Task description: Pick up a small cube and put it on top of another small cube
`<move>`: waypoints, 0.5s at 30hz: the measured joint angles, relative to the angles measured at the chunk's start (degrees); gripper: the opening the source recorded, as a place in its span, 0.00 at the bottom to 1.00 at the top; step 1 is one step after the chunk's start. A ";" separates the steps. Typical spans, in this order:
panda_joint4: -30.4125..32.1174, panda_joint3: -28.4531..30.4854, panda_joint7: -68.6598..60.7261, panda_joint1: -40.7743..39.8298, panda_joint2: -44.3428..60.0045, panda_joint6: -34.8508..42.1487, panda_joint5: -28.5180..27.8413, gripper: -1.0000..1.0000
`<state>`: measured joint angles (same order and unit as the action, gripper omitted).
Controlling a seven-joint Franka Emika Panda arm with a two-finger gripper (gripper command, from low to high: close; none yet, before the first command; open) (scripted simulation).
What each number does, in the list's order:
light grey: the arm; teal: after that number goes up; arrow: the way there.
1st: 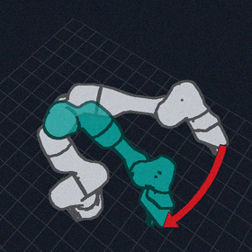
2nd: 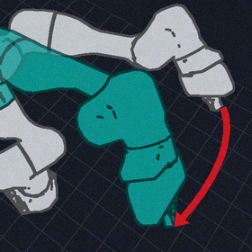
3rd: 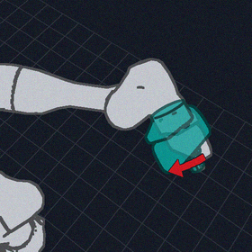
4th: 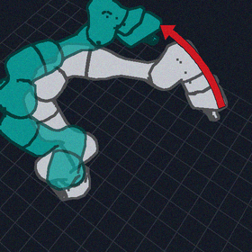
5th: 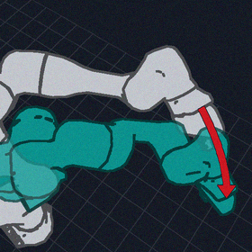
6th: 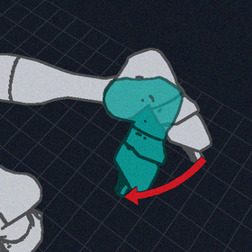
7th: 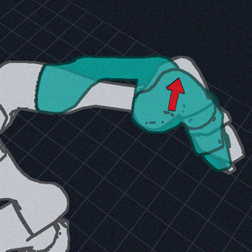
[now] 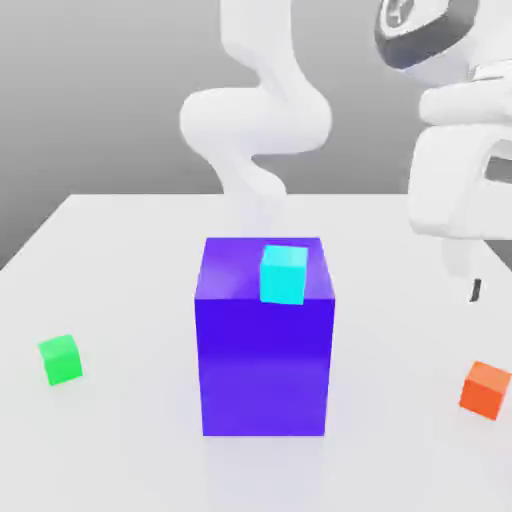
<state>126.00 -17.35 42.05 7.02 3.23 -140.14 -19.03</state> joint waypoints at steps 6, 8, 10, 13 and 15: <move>-1.24 -2.30 -3.13 2.94 11.49 -2.87 -1.58 0.50; -1.60 -3.36 -4.49 3.89 15.13 -3.97 -1.62 0.50; -1.95 -4.47 -5.97 4.85 18.66 -5.12 -1.44 0.50; -2.65 -5.78 -7.51 6.09 24.06 -7.34 -1.72 0.50; -3.69 -4.14 -6.37 7.69 28.24 -10.06 -3.77 0.50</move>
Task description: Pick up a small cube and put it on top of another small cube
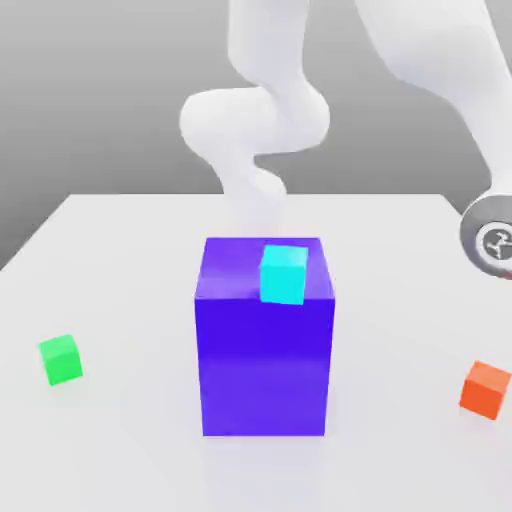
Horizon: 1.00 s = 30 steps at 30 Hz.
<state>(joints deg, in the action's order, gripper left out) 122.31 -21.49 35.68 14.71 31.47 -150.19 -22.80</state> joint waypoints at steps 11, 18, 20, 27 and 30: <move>-0.01 0.16 -0.30 0.31 0.22 -0.16 0.33 0.00; 4.92 3.72 2.50 -7.62 -8.93 2.19 6.73 0.00; 7.25 6.25 4.71 -10.31 -11.03 1.78 8.17 0.00; 16.36 15.87 13.02 -19.50 -19.15 -0.14 13.27 0.00; 20.76 20.60 17.22 -23.55 -23.17 -1.12 15.36 0.00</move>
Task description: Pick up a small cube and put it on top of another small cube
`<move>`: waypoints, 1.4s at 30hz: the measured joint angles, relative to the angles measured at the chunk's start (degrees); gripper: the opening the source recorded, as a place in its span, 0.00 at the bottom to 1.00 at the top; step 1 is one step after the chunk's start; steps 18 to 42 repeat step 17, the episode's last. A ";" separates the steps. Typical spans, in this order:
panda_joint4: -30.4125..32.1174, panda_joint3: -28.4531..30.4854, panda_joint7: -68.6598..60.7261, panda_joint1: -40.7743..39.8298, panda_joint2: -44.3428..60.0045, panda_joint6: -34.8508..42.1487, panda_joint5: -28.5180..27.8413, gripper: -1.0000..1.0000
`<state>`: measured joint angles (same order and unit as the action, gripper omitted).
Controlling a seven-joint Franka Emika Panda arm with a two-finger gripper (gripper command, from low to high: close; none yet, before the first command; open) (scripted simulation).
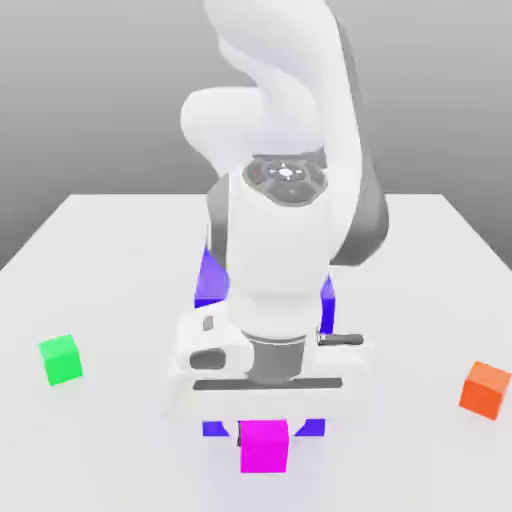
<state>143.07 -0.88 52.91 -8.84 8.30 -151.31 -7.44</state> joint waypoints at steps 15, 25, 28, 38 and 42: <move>13.89 11.51 15.64 -30.57 -1.18 -12.64 12.15 1.00; 13.89 11.51 15.64 -30.57 -1.18 -12.64 12.15 1.00; 13.89 11.51 15.64 -30.57 -1.18 -12.64 12.15 1.00; 13.89 11.51 15.64 -30.57 -1.18 -12.64 12.15 1.00; 13.89 11.51 15.64 -30.57 -1.18 -12.64 12.15 1.00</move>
